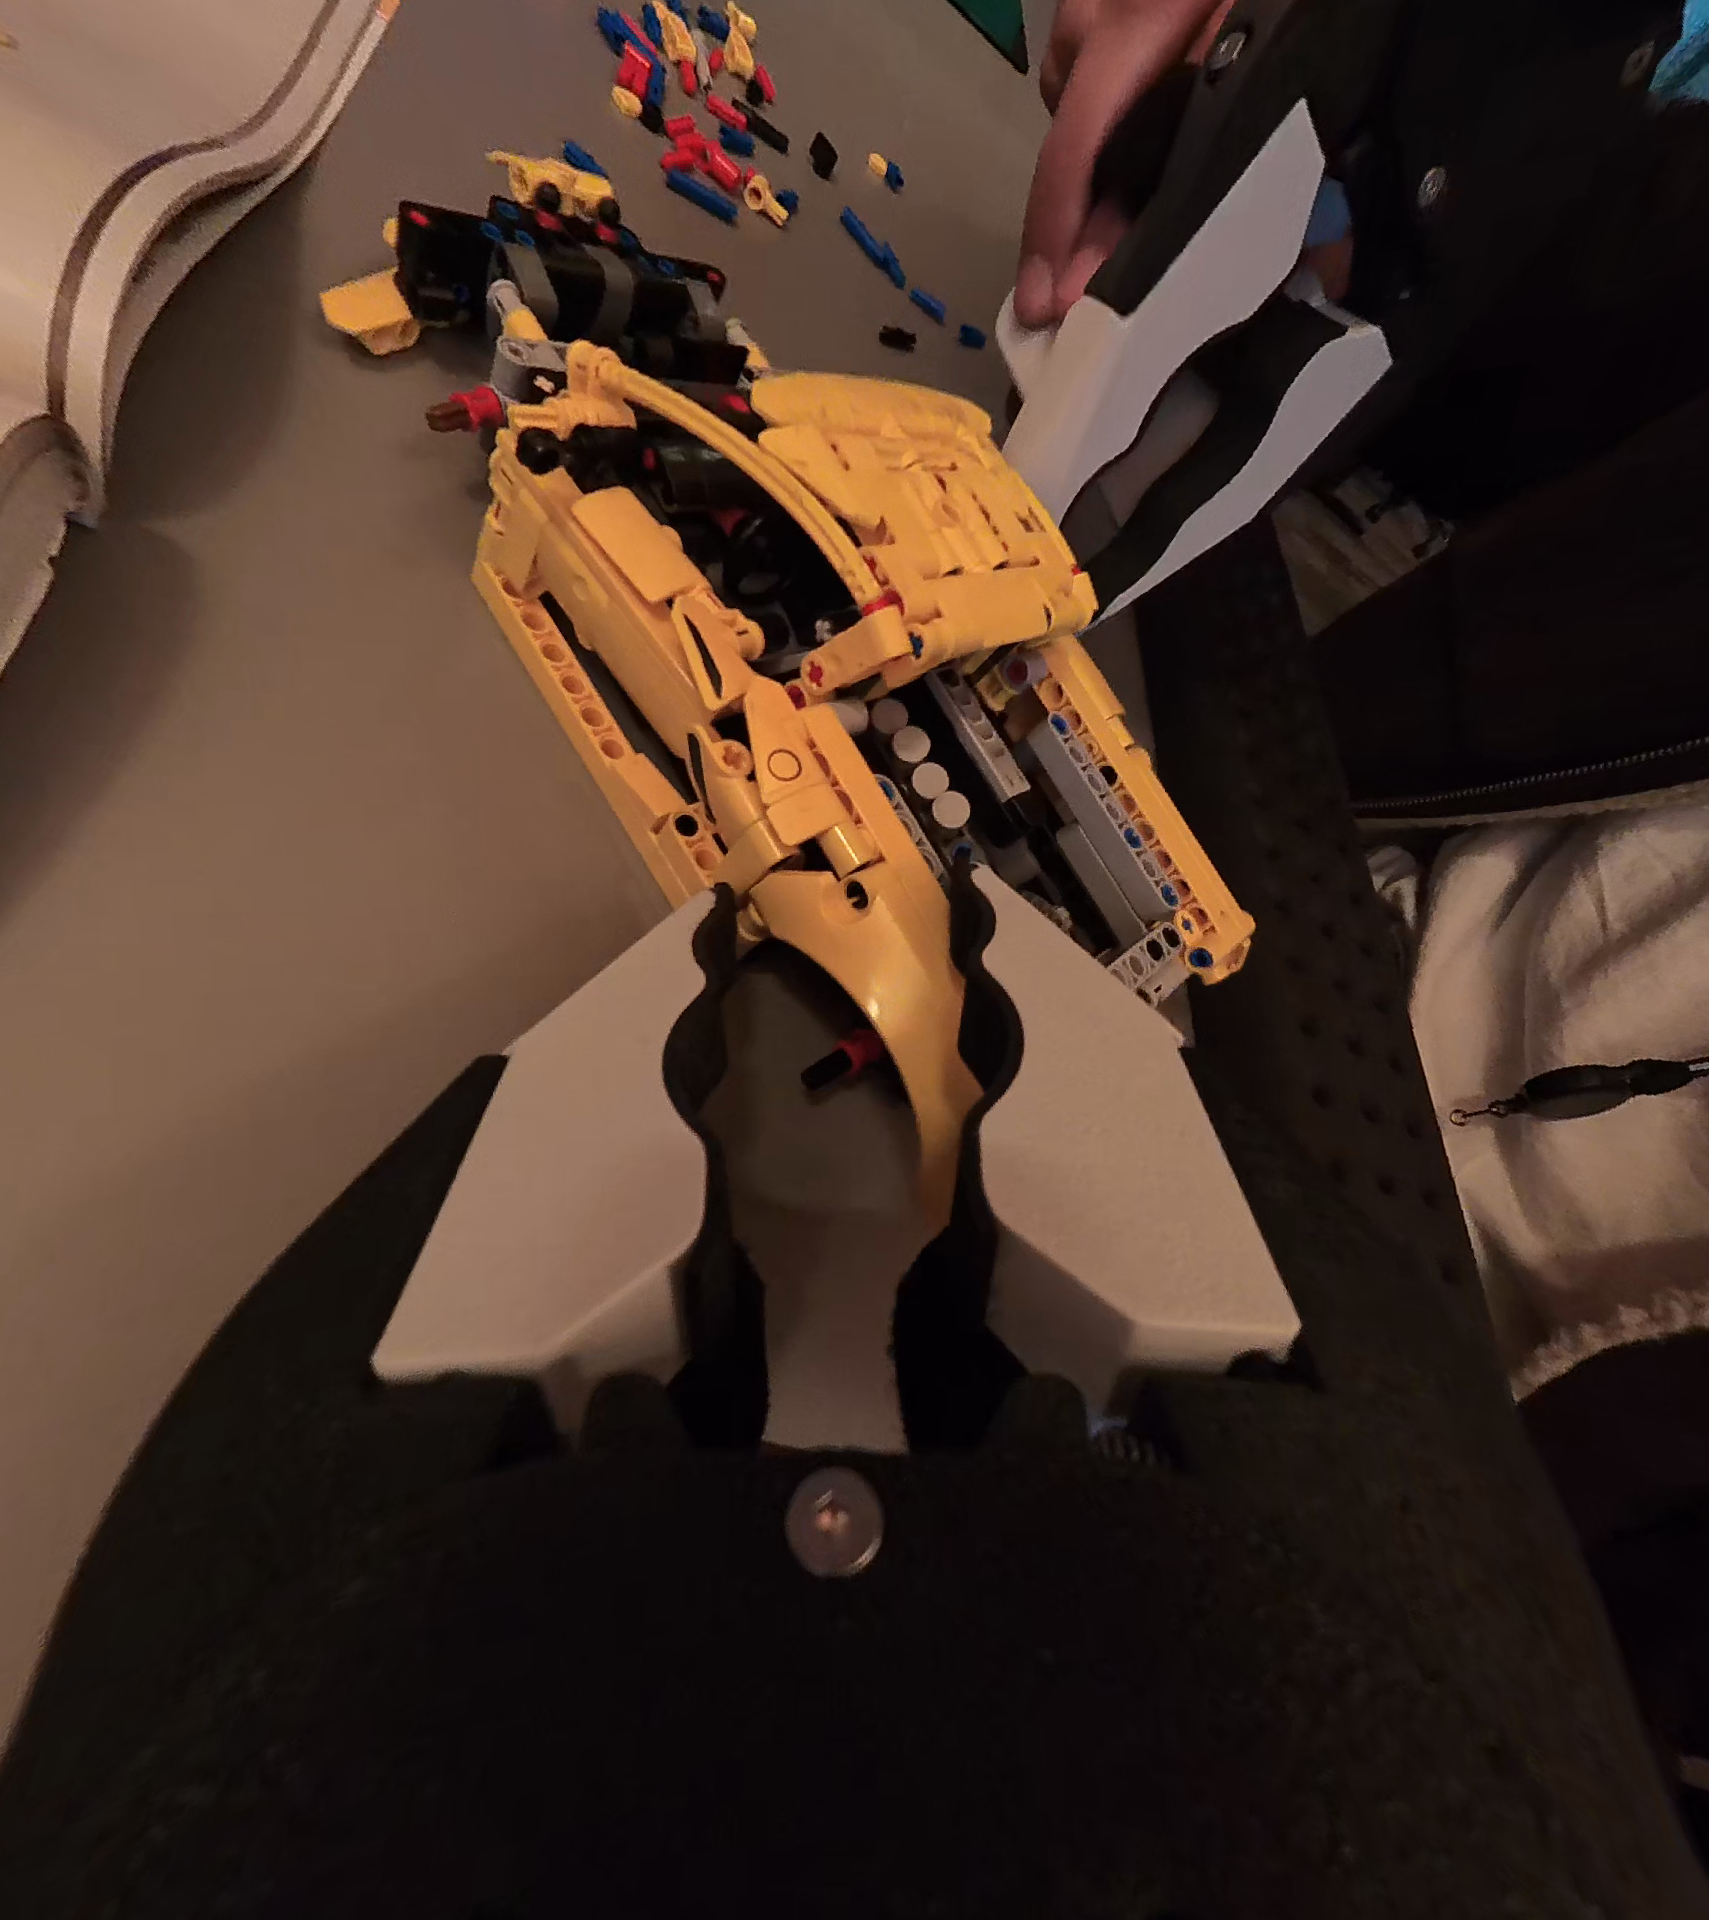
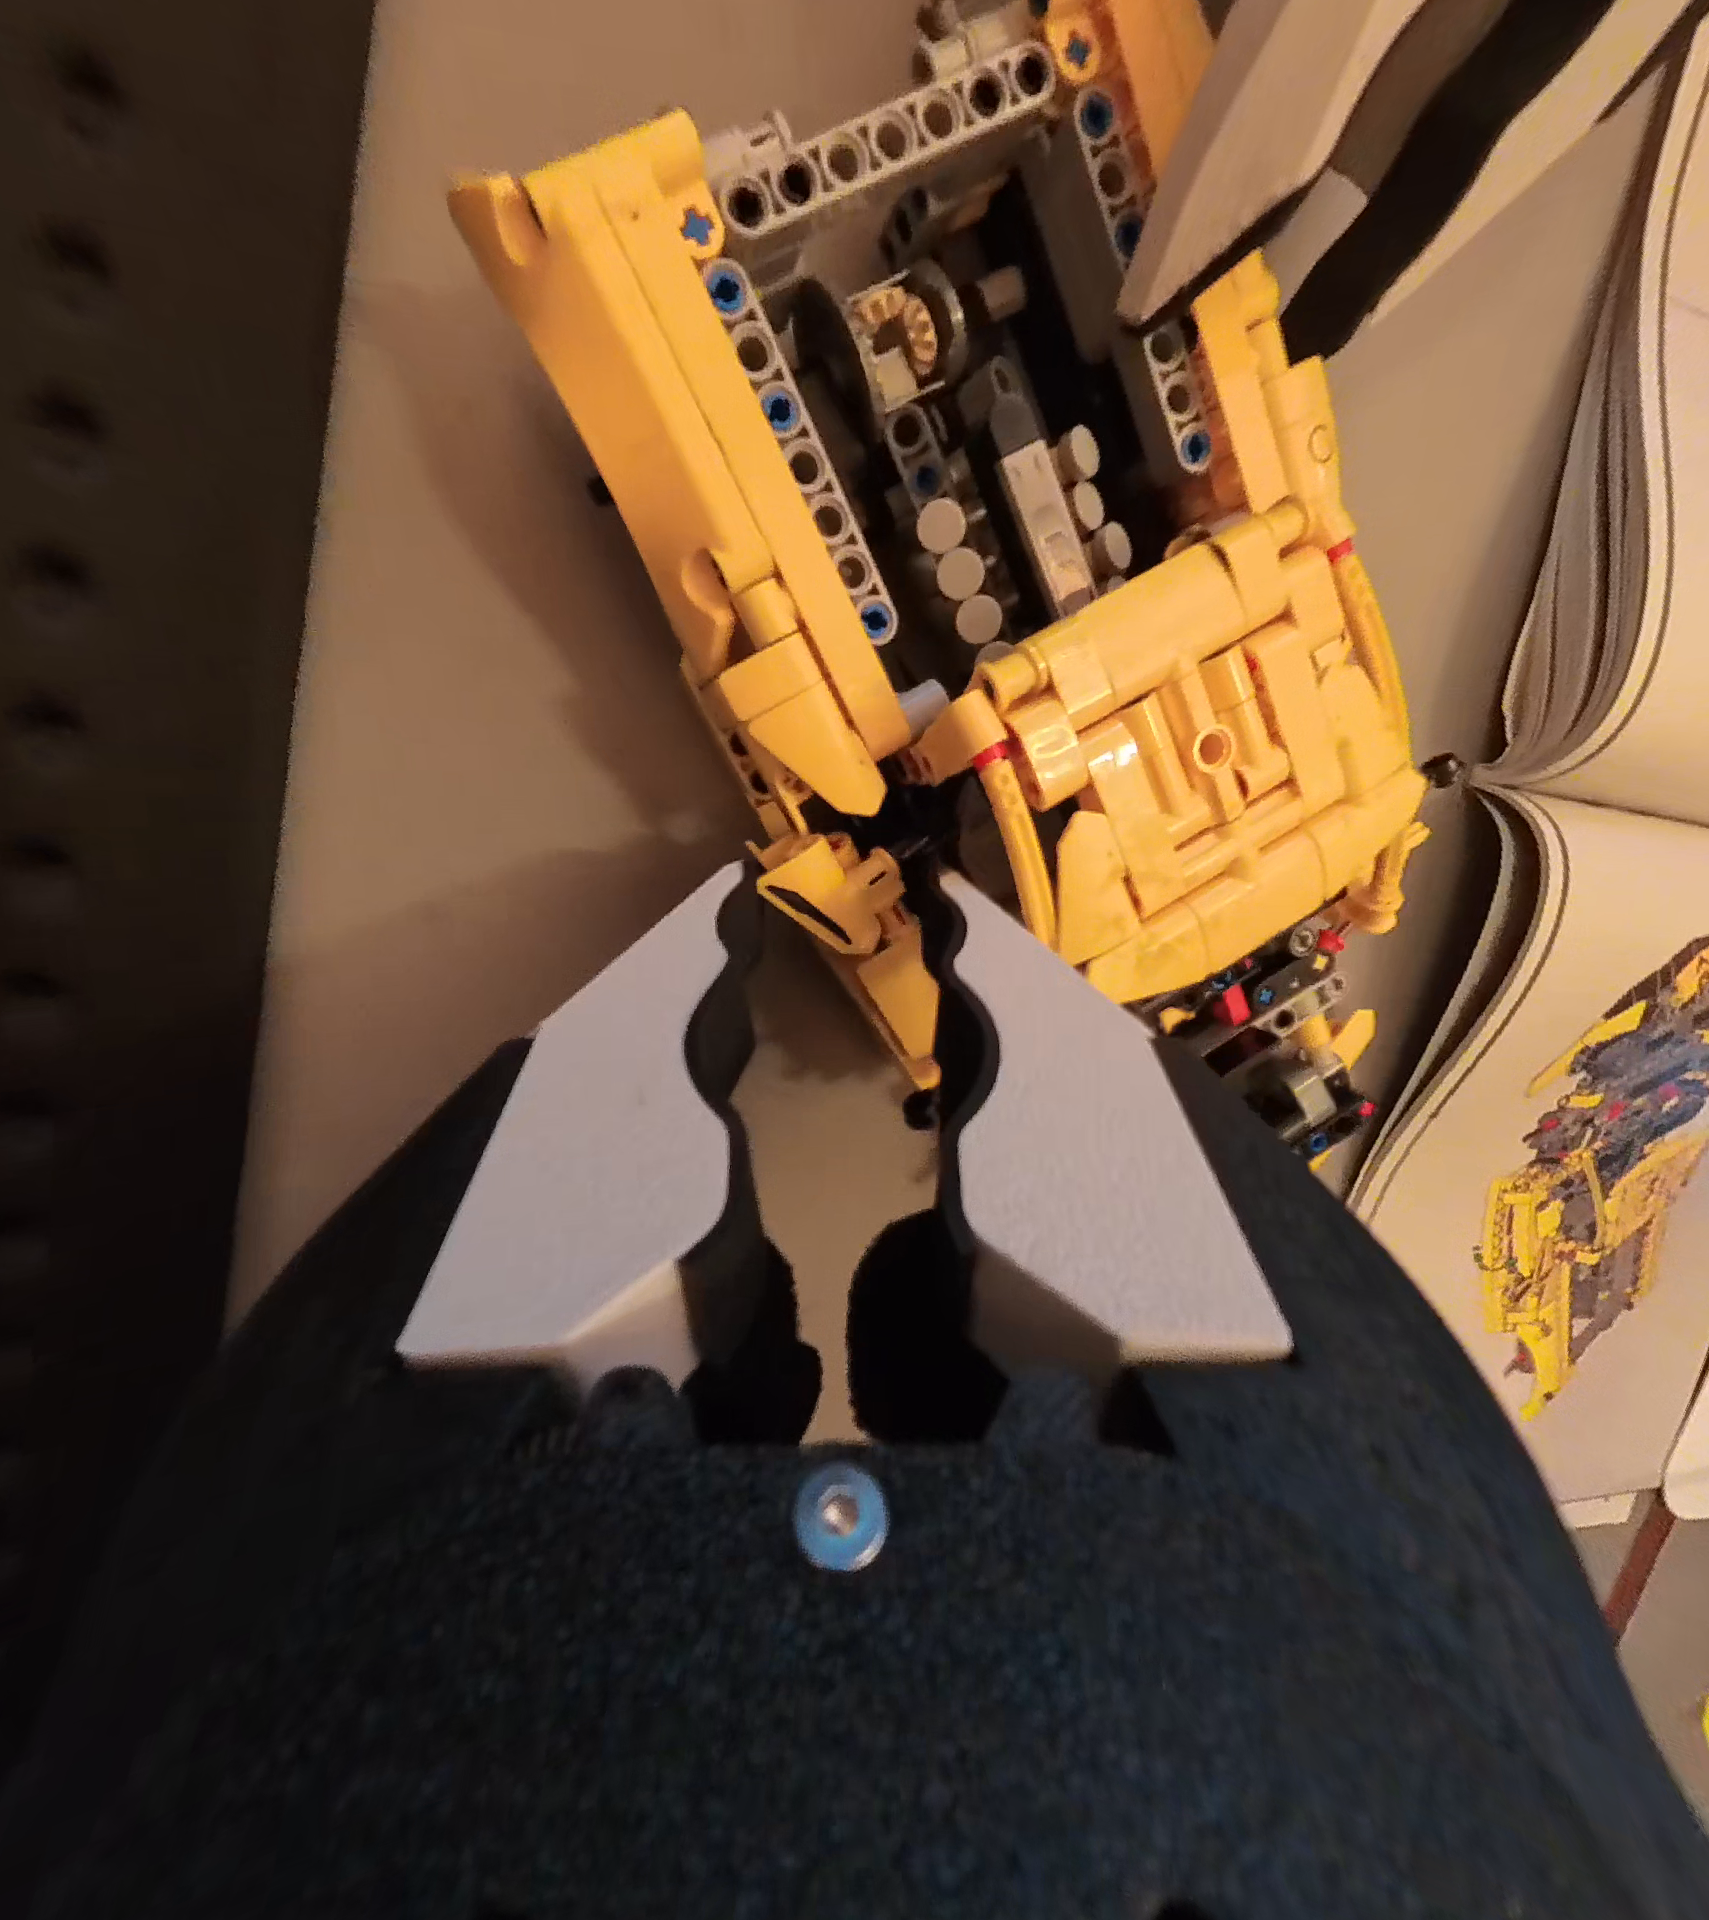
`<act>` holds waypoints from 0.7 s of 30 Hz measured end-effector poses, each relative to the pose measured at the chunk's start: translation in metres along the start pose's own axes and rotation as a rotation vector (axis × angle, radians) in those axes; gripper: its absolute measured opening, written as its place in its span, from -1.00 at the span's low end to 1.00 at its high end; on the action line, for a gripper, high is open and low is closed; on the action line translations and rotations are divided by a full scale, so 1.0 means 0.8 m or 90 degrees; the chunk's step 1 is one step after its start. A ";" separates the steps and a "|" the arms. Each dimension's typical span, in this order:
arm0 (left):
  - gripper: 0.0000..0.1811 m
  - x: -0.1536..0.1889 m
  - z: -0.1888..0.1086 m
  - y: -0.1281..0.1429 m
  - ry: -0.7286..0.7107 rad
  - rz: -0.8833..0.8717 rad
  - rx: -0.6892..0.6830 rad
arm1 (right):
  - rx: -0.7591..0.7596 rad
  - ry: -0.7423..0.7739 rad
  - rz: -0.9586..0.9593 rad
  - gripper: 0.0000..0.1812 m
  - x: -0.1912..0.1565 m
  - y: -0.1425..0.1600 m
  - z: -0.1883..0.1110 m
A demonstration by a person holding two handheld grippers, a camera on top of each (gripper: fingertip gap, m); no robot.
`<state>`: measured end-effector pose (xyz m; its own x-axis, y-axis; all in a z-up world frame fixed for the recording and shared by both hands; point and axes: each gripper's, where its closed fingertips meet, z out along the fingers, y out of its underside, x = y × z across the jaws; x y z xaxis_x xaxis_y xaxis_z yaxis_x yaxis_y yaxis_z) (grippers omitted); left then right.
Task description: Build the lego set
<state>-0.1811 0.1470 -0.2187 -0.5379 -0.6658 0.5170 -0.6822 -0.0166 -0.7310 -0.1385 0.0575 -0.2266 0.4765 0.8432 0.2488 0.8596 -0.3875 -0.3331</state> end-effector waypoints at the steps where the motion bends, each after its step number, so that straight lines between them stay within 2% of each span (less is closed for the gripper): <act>1: -0.54 0.000 0.000 0.000 -0.001 0.000 0.001 | 0.005 0.002 0.005 -0.68 0.001 0.000 0.000; 6: -0.54 -0.003 0.000 -0.002 -0.008 0.000 0.005 | 0.021 0.003 0.047 -0.67 0.008 0.005 -0.002; 16: -0.54 -0.005 0.001 -0.004 -0.018 -0.003 0.011 | 0.002 0.028 0.058 -0.67 0.012 0.007 0.001; 21: -0.55 -0.006 0.002 -0.007 -0.038 -0.037 0.042 | 0.062 0.061 0.090 -0.64 0.007 0.006 -0.004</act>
<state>-0.1743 0.1490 -0.2178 -0.4665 -0.7055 0.5336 -0.6764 -0.1043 -0.7291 -0.1306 0.0593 -0.2240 0.6101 0.7423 0.2771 0.7635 -0.4573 -0.4560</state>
